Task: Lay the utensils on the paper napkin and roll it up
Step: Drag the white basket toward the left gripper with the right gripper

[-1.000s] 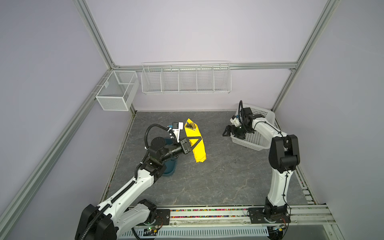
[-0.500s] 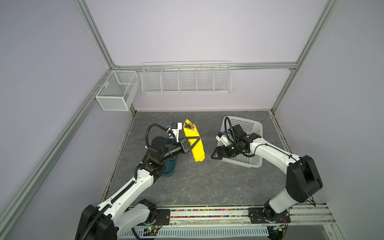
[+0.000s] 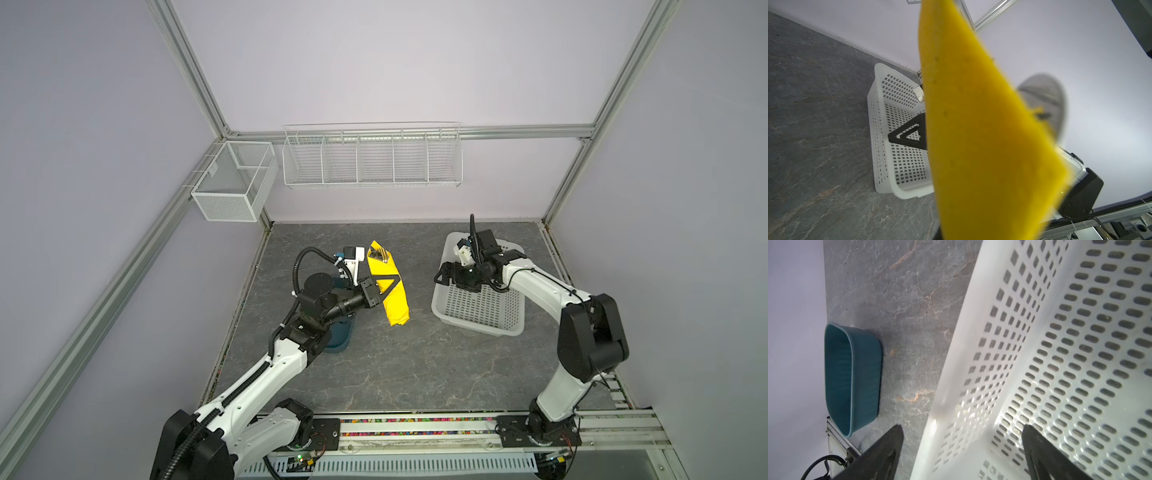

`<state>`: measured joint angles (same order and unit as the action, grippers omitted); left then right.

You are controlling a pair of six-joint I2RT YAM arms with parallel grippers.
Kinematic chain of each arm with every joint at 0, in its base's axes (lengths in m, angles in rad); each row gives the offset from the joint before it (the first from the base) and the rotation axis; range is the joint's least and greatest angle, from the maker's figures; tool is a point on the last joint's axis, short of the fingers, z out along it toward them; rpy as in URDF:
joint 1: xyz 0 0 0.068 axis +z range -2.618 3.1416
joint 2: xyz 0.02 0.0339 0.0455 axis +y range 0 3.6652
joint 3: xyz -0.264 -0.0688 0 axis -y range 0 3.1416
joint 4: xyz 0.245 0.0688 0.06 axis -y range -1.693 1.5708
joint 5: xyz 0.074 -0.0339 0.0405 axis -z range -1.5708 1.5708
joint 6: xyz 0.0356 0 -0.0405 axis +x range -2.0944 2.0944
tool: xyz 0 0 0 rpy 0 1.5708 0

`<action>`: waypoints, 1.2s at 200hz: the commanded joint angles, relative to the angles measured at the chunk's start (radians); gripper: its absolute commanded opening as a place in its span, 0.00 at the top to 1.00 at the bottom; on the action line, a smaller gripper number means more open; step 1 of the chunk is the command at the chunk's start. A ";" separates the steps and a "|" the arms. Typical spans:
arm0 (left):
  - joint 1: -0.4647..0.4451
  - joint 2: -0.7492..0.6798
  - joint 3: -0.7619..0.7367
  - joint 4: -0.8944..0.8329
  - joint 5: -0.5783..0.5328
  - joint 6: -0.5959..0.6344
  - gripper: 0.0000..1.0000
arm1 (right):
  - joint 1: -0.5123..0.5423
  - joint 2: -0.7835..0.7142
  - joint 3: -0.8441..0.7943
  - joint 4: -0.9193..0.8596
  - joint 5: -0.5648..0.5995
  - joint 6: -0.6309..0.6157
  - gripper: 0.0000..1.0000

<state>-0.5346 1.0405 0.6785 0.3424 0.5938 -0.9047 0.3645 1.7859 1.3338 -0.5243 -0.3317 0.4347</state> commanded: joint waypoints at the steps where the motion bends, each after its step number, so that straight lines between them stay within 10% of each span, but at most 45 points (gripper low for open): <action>1: 0.007 -0.022 0.020 0.029 0.012 0.005 1.00 | 0.019 0.050 0.038 0.005 -0.034 0.010 0.07; 181: 0.012 -0.098 0.007 -0.026 -0.057 0.025 1.00 | 0.429 -0.102 -0.242 0.041 -0.277 -0.193 0.18; 240: 0.012 -0.066 0.033 -0.037 -0.048 0.028 1.00 | 0.385 -0.343 -0.298 0.082 -0.097 -0.107 0.08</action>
<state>-0.5282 0.9642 0.6750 0.2920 0.5465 -0.8883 0.8005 1.5642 1.0607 -0.4736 -0.5316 0.2996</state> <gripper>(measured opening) 0.088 0.907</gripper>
